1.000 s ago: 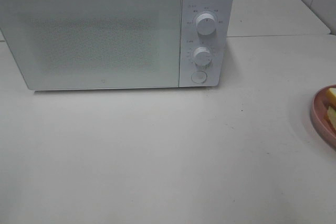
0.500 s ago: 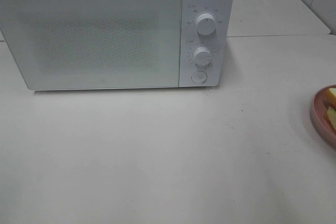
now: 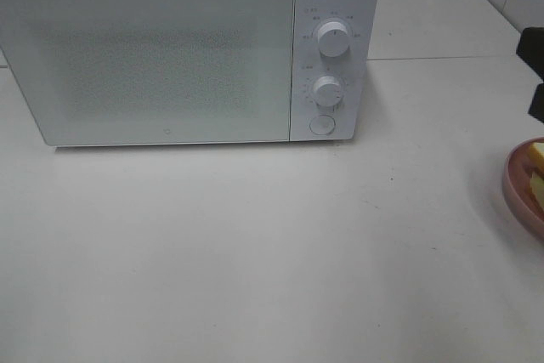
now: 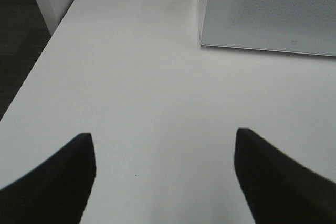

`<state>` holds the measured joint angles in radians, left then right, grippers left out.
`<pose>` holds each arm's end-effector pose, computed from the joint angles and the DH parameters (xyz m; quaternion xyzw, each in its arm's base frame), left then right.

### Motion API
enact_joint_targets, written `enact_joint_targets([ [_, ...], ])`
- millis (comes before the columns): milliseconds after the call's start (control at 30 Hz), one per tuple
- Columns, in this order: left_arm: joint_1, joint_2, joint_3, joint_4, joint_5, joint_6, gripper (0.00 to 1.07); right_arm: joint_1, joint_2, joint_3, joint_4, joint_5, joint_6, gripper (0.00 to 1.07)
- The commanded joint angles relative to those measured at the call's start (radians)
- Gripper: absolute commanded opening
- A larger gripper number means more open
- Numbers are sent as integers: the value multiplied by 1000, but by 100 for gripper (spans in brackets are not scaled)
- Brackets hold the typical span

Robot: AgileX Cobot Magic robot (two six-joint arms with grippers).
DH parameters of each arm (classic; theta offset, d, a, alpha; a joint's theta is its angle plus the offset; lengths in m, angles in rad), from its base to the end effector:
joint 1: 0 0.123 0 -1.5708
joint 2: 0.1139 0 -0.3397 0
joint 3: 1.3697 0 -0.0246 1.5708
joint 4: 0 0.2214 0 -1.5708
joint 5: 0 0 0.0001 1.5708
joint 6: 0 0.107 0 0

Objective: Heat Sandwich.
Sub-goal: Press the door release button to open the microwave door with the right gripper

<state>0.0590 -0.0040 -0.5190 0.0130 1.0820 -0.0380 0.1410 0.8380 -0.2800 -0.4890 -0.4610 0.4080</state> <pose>-0.0750 -0.0032 0.2586 -0.0417 0.8517 0.0120 0.5221 0.1116 0.0384 0.3151 -0.1360 0.7139 0.1119 0.6778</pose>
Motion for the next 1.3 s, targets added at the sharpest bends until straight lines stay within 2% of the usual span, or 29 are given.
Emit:
enact_joint_targets([
  [33, -7, -4, 3, 0, -13, 1, 71, 0, 74, 2, -182, -143, 97, 17],
  [67, -7, -4, 3, 0, -13, 1, 71, 0, 74, 2, -182, -143, 97, 17],
  [167, -7, -4, 3, 0, -13, 1, 71, 2, 169, 2, -229, -239, 160, 4],
  [267, -7, -4, 3, 0, -13, 1, 71, 2, 211, 2, -228, -264, 185, 0],
  [533, -7, -4, 3, 0, -13, 1, 71, 2, 349, 2, -190, -280, 230, 0],
  [833, -7, -4, 3, 0, -13, 1, 71, 2, 478, 2, -50, -333, 246, 0],
  [933, -7, -4, 3, 0, -13, 1, 71, 2, 538, 2, -2, -334, 310, 0],
  [1067, -7, -4, 3, 0, -13, 1, 71, 5, 599, -8, -5, -360, 391, 0],
  [1167, -7, -4, 3, 0, -13, 1, 71, 35, 631, -26, 12, -355, 410, 0],
  [1267, -7, -4, 3, 0, -13, 1, 71, 125, 707, -77, 90, -350, 412, 0],
  [1300, -7, -4, 3, 0, -13, 1, 71, 125, 707, -77, 90, -350, 412, 0],
])
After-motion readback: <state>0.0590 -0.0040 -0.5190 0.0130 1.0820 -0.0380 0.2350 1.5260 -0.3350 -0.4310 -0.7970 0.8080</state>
